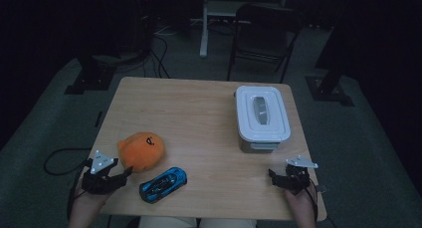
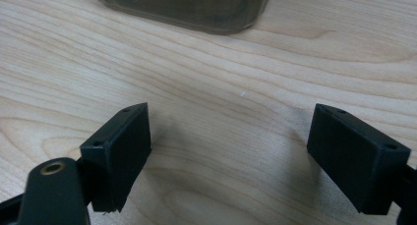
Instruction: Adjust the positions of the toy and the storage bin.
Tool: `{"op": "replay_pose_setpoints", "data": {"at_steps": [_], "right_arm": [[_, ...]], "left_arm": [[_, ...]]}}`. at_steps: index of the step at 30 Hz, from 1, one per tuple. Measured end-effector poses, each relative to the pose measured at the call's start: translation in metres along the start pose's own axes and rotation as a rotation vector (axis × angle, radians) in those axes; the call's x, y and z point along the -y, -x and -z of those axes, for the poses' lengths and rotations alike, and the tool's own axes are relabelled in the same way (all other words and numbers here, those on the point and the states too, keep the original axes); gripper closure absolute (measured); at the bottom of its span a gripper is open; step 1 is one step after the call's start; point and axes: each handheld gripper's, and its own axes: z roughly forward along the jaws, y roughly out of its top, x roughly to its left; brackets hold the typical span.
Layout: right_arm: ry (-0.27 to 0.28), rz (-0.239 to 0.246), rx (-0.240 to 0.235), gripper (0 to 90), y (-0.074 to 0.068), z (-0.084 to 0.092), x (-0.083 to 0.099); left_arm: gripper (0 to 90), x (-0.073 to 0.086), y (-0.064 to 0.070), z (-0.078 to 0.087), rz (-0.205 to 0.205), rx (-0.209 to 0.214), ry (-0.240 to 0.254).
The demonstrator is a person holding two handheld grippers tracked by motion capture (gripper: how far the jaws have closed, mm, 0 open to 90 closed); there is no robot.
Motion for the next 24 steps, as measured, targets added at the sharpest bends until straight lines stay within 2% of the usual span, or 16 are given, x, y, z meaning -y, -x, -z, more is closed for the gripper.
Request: {"op": "replay_pose_setpoints", "data": {"at_steps": [4, 6, 12, 13, 14, 15, 16, 17, 18, 21, 24], "right_arm": [[0.001, -0.001, -0.005, 15.6, 0.001, 0.0, 0.0], [-0.004, 0.004, -0.016, 13.3, 0.0, 0.0, 0.0], [-0.006, 0.006, -0.013, 13.0, 0.0, -0.001, 0.0], [-0.006, 0.007, -0.015, 13.0, 0.0, -0.001, 0.0], [-0.006, 0.007, -0.016, 13.1, 0.001, -0.001, -0.001], [-0.007, 0.009, -0.015, 13.1, 0.001, -0.001, -0.001], [-0.008, 0.016, -0.015, 13.0, 0.002, -0.001, -0.001], [-0.008, 0.021, -0.021, 13.2, 0.003, -0.001, -0.001], [-0.007, 0.023, -0.024, 13.5, 0.004, -0.001, -0.001], [-0.005, 0.014, -0.021, 13.6, 0.008, -0.002, -0.002], [-0.01, 0.005, -0.008, 13.6, 0.013, -0.003, -0.004]], "left_arm": [[34.0, -0.006, 0.012, -0.001, -0.048, 0.023, 0.0], [33.9, -0.009, 0.017, -0.006, -0.065, 0.068, -0.013], [27.5, -0.02, 0.036, -0.026, -0.109, 0.151, -0.036], [26.3, -0.021, 0.04, -0.029, -0.128, 0.152, -0.043], [24.8, -0.022, 0.043, -0.032, -0.148, 0.135, -0.05], [17.9, -0.023, 0.047, -0.035, -0.157, 0.112, -0.059], [14.4, -0.024, 0.049, -0.038, -0.164, 0.115, -0.064], [14.4, -0.025, 0.051, -0.041, -0.165, 0.125, -0.06], [14.3, -0.027, 0.052, -0.044, -0.158, 0.153, -0.056], [9.3, -0.032, 0.056, -0.051, -0.158, 0.17, -0.055], [9.2, -0.039, 0.059, -0.059, -0.164, 0.189, -0.044]]}}
